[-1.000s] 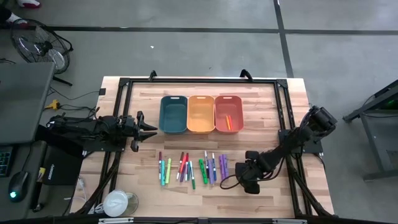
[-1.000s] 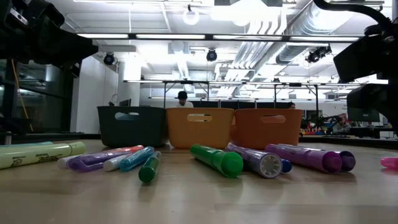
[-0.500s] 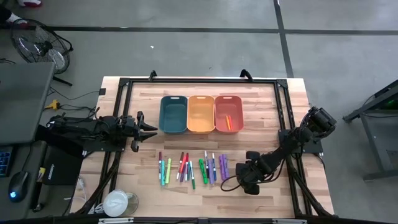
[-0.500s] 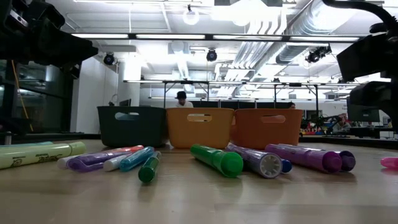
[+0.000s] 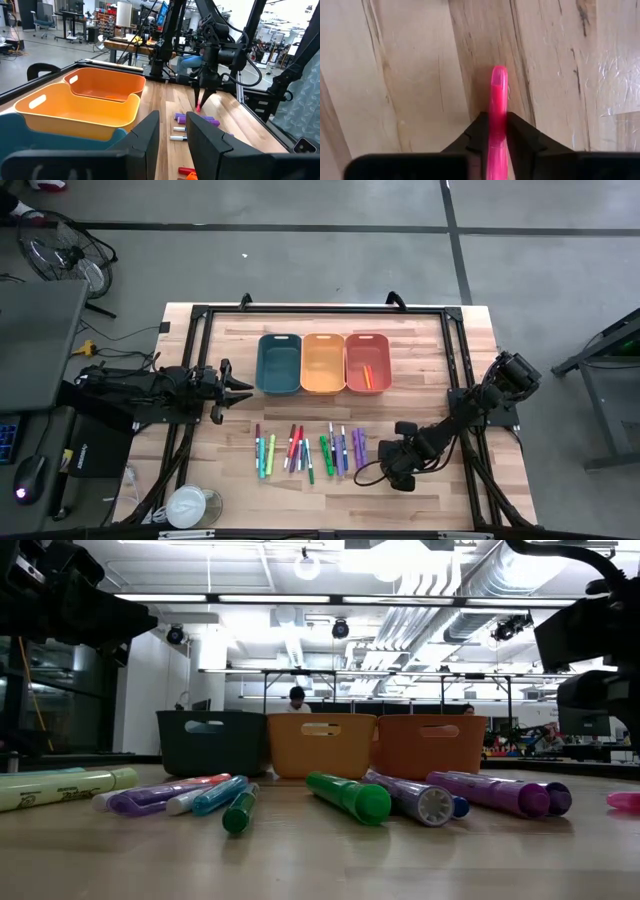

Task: Pick & Place Markers
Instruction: Put the pink pen into the orange bin

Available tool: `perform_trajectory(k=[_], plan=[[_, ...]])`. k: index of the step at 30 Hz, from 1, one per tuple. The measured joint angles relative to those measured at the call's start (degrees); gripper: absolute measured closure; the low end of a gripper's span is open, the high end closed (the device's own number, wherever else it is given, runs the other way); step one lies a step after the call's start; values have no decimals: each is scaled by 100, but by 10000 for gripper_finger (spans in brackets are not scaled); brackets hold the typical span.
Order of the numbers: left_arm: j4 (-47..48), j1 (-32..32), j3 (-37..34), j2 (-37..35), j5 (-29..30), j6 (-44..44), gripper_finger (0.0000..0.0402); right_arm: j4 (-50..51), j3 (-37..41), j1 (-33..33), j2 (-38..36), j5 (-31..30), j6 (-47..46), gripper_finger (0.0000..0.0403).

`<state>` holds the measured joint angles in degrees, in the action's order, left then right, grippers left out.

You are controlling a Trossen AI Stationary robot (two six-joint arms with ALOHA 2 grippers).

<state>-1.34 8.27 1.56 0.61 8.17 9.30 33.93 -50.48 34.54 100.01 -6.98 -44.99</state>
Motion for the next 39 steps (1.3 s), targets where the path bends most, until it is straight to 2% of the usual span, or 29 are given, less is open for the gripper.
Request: perform_trajectory(k=[2, 15, 22, 32, 39], plan=[[0, 0, -1, 0, 1, 0, 308, 2, 0, -2, 0, 13, 0, 375], [0, -1, -1, -1, 0, 0, 308, 22, -11, -9, -11, 179, -2, 375], [0, 0, -2, -1, 1, -1, 308, 585, -344, -68, -74, 218, 174, 376], [0, -1, -1, 0, 1, 0, 308, 1001, -747, -403, -84, 400, 299, 377], [0, 1, 0, -1, -1, -2, 308, 1498, -1259, -864, -96, 412, 467, 377]])
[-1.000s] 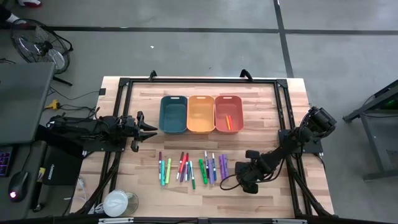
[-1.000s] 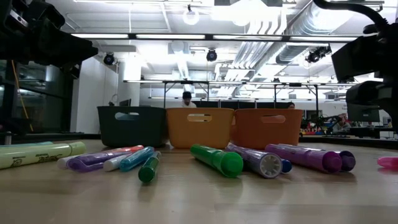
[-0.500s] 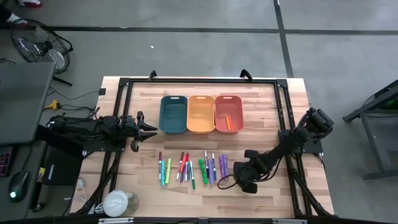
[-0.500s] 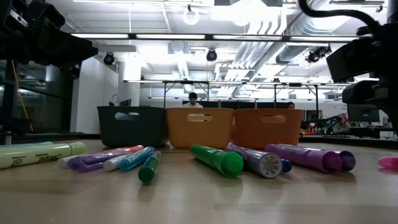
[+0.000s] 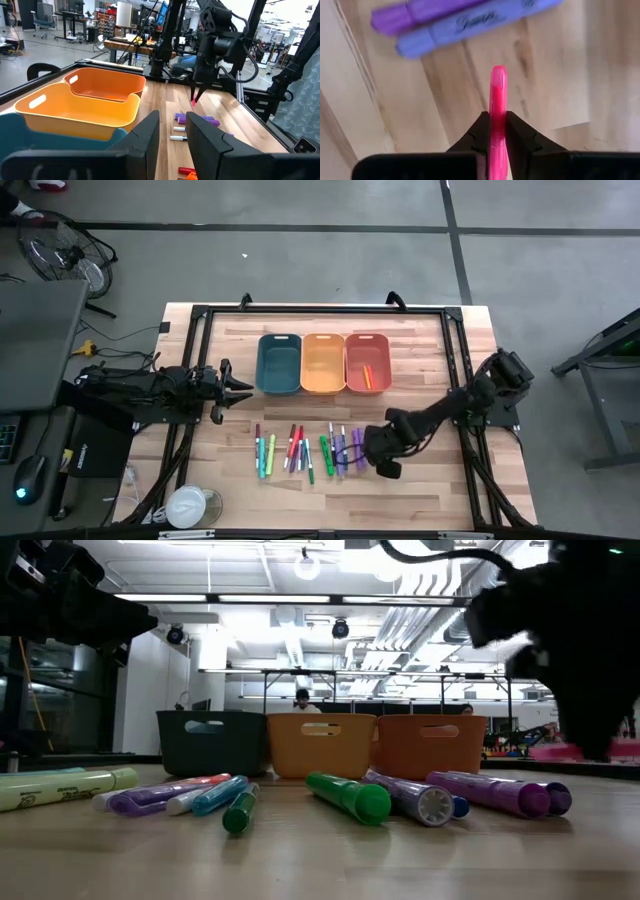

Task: Pick & Place Markers
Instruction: Put the pink pen into the orange bin

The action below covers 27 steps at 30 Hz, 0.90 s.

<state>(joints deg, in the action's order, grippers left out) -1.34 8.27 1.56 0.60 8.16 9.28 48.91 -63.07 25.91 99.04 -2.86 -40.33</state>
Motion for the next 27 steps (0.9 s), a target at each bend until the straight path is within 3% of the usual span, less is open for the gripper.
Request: perform_trajectory(k=[13, 27], plan=[[2, 0, 0, 0, 2, 2, 308, 637, -1178, -1409, -90, 346, 98, 377], [20, -2, -2, 0, 0, 0, 308, 576, -1241, -3133, -595, -314, -858, 373]])
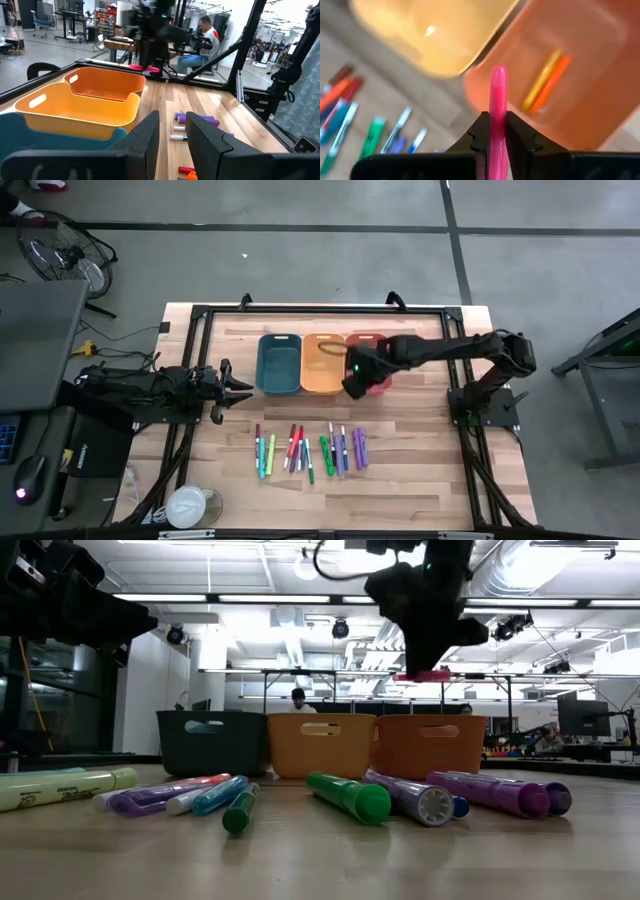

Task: Pick & Place Markers
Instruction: Put the pink pen into the orange bin, then put the light violet highlighter pen into the yellow bin

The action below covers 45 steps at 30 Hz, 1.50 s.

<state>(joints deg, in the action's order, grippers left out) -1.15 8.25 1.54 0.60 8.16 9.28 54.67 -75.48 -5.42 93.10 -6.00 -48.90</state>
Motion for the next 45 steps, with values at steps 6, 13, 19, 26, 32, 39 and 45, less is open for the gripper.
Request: perform_trajectory(k=[6, 13, 19, 26, 32, 39, 45], plan=[[0, 1, 1, 0, 1, 2, 308, -343, 334, -716, 3, 28, -40, 376], [2, 1, 1, 1, 2, 2, 308, -1433, 1210, -1229, 11, 348, -546, 369], [2, 2, 2, 0, 0, 2, 308, -2381, 1818, -1256, 11, 500, -1105, 369], [2, 2, 0, 2, 2, 2, 308, -2754, 2015, -1177, 13, 501, -1408, 360], [2, 1, 2, 0, 0, 1, 308, -2758, 2015, -1179, 15, 501, -1410, 354], [2, 0, 2, 2, 0, 2, 308, -2758, 2015, -1179, 15, 496, -1412, 320], [2, 1, 2, 1, 0, 1, 308, -2779, 2015, -1177, 15, 523, -1393, 289]])
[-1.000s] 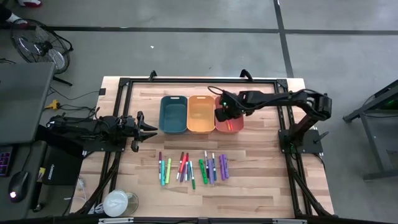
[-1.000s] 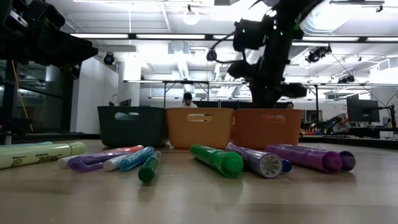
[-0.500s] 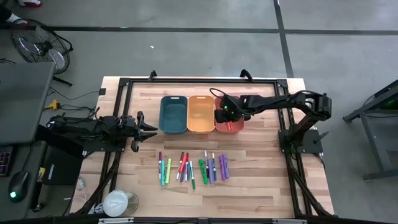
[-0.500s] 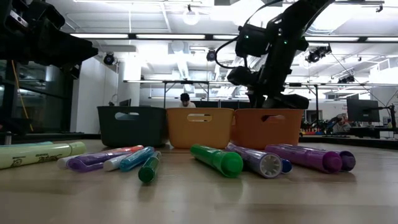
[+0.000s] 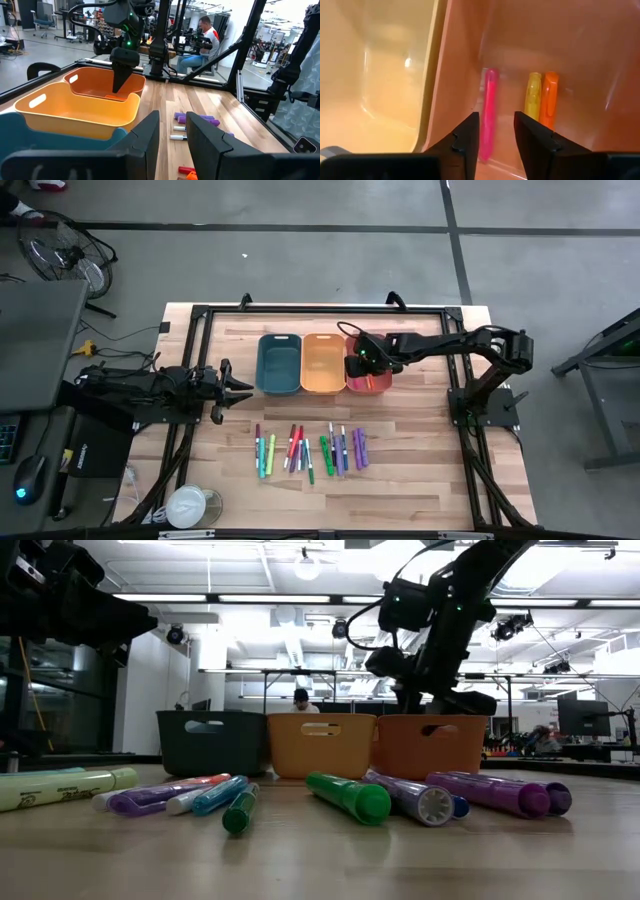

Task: Pick & Place Markers
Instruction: Put the light violet highlighter pen into the yellow bin

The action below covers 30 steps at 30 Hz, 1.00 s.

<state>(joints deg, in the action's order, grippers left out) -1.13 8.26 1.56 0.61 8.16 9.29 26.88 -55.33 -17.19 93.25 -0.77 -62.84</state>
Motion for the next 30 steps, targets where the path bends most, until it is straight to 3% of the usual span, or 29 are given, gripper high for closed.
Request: perform_trajectory(k=[14, 30], plan=[[0, 1, 0, -1, 0, 1, 308, 77, -11, 512, -861, -250, 288, 274], [1, 1, 0, 0, 1, 1, 308, 427, -11, 2517, -1395, -176, 279, 274]])
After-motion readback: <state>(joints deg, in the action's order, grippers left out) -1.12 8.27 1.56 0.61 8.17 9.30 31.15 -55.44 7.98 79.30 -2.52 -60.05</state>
